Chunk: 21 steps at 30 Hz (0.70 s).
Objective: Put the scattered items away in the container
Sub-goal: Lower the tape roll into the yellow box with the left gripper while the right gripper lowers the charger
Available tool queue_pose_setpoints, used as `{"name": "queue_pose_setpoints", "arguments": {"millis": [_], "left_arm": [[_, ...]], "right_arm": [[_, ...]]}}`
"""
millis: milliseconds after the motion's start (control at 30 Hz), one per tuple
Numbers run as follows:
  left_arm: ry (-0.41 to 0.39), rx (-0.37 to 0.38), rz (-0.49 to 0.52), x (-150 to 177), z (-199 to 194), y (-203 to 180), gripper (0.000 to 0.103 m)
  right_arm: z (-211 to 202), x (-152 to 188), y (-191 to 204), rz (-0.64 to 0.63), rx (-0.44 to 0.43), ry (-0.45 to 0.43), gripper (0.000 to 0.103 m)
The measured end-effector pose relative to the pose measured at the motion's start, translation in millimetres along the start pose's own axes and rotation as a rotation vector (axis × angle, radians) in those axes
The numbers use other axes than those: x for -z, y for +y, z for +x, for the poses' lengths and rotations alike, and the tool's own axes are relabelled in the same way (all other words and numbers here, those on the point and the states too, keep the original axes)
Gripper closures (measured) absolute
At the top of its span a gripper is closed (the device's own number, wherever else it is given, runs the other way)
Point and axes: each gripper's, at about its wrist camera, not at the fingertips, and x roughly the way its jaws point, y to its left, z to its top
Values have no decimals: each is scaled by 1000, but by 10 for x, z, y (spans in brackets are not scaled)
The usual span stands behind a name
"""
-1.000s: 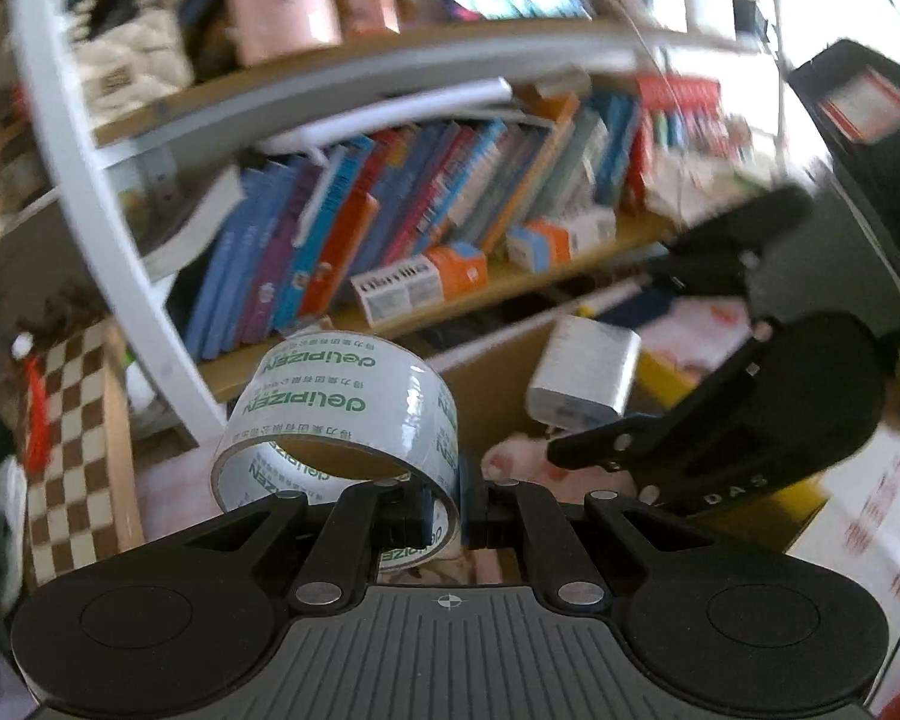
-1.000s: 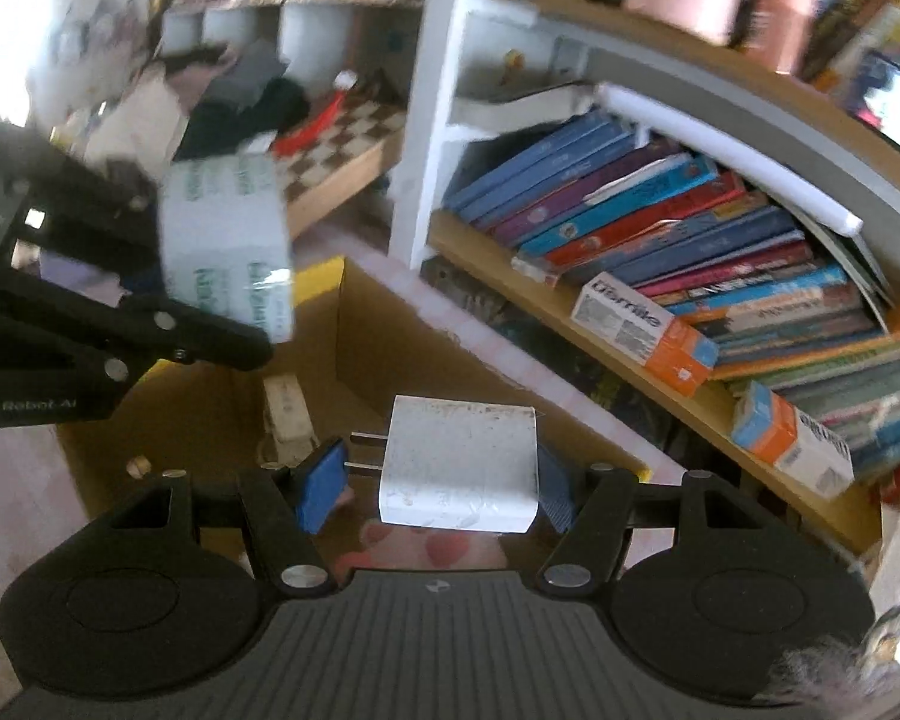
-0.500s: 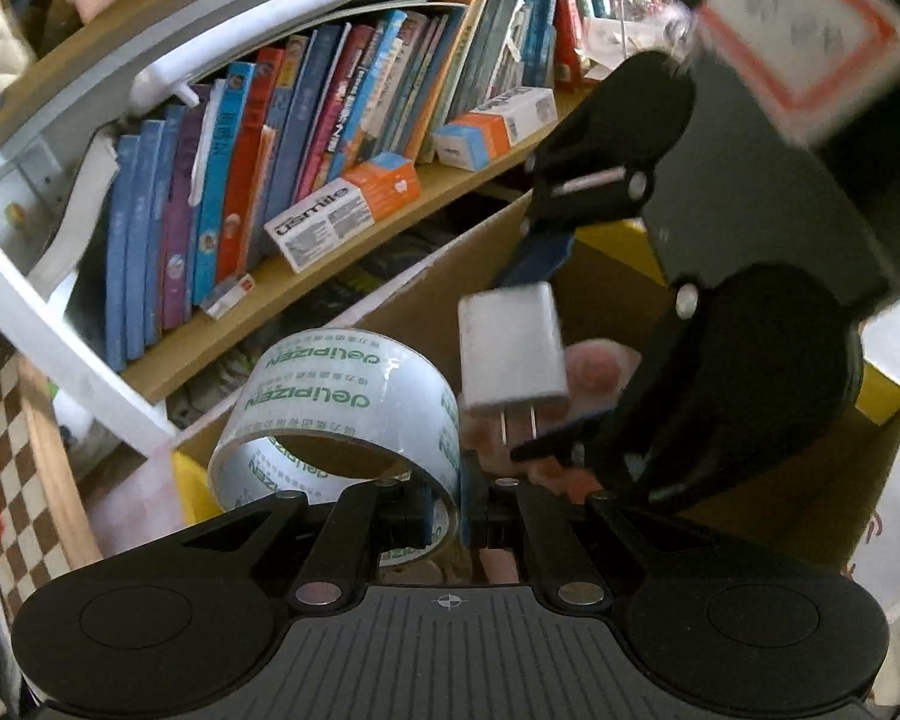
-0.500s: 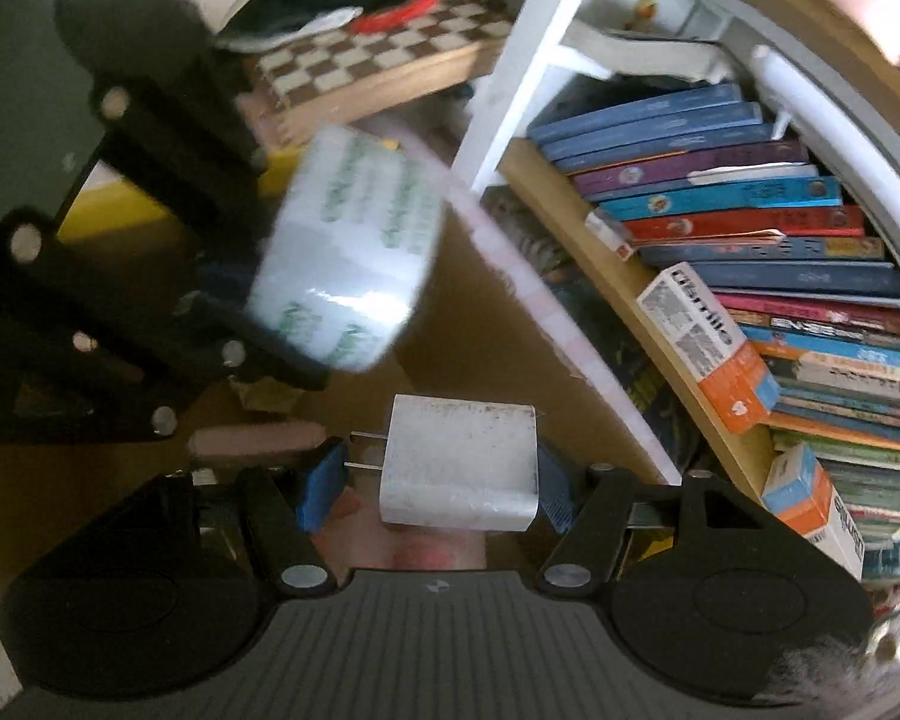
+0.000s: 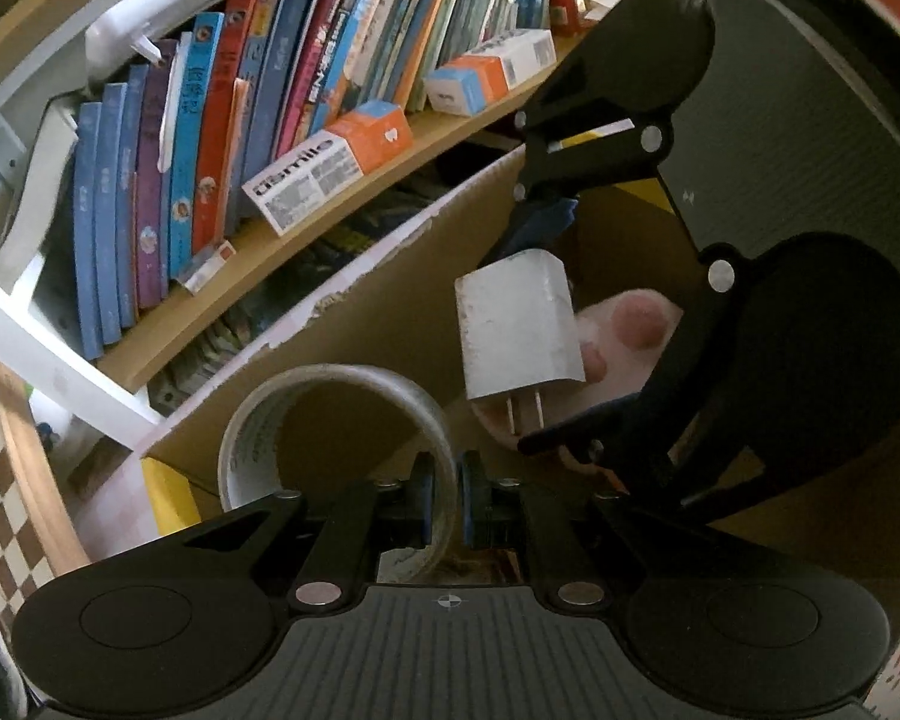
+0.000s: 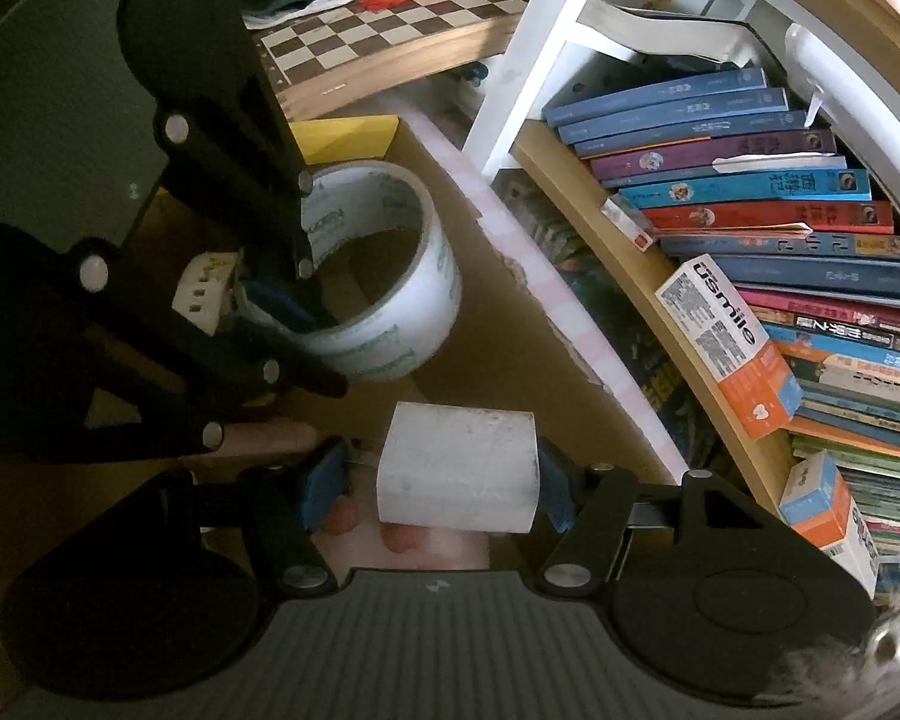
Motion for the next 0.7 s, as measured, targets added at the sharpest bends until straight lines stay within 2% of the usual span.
{"name": "queue_pose_setpoints", "arguments": {"millis": [467,533,600,700], "left_arm": [[22,1,-9,44,77,12,88],[21,-12,-8,46,65,15,81],[13,-39,-7,56,43,24,64],[-2,-65,-16,75,-18,58,48]], "right_arm": [[61,-3,-3,0,-20,-18,40],[59,-9,5,1,-22,-16,40],[58,-2,11,-9,-19,-18,36],[35,15,12,-11,-18,-25,28]]}}
